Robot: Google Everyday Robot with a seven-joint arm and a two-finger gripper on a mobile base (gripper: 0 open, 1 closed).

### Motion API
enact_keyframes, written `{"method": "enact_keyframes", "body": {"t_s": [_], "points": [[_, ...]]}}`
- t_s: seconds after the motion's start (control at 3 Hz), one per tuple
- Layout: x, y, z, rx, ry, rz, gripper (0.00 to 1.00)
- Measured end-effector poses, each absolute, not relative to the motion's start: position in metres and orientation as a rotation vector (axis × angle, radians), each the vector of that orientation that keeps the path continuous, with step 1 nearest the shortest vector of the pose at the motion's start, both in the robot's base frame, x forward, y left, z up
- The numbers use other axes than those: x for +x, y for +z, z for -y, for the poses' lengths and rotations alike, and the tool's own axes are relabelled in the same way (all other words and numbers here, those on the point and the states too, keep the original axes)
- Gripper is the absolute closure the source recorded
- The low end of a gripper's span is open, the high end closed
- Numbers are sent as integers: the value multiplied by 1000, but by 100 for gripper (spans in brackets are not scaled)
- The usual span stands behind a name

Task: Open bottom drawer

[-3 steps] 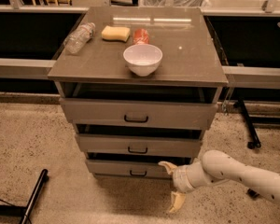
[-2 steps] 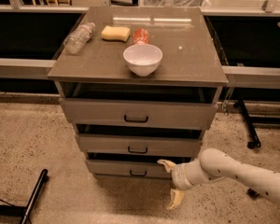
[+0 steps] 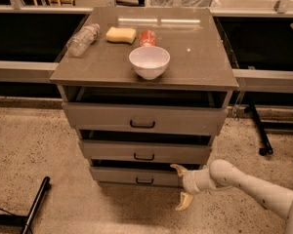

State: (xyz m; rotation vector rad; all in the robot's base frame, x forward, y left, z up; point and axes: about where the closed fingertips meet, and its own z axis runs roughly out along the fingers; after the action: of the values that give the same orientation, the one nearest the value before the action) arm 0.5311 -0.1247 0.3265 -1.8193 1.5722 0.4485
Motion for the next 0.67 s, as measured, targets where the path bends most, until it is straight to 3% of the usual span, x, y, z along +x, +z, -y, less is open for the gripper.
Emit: {"method": "enact_keyframes", "body": {"t_s": [0.67], "points": [[555, 267, 144, -1734, 457, -1640, 0]]}}
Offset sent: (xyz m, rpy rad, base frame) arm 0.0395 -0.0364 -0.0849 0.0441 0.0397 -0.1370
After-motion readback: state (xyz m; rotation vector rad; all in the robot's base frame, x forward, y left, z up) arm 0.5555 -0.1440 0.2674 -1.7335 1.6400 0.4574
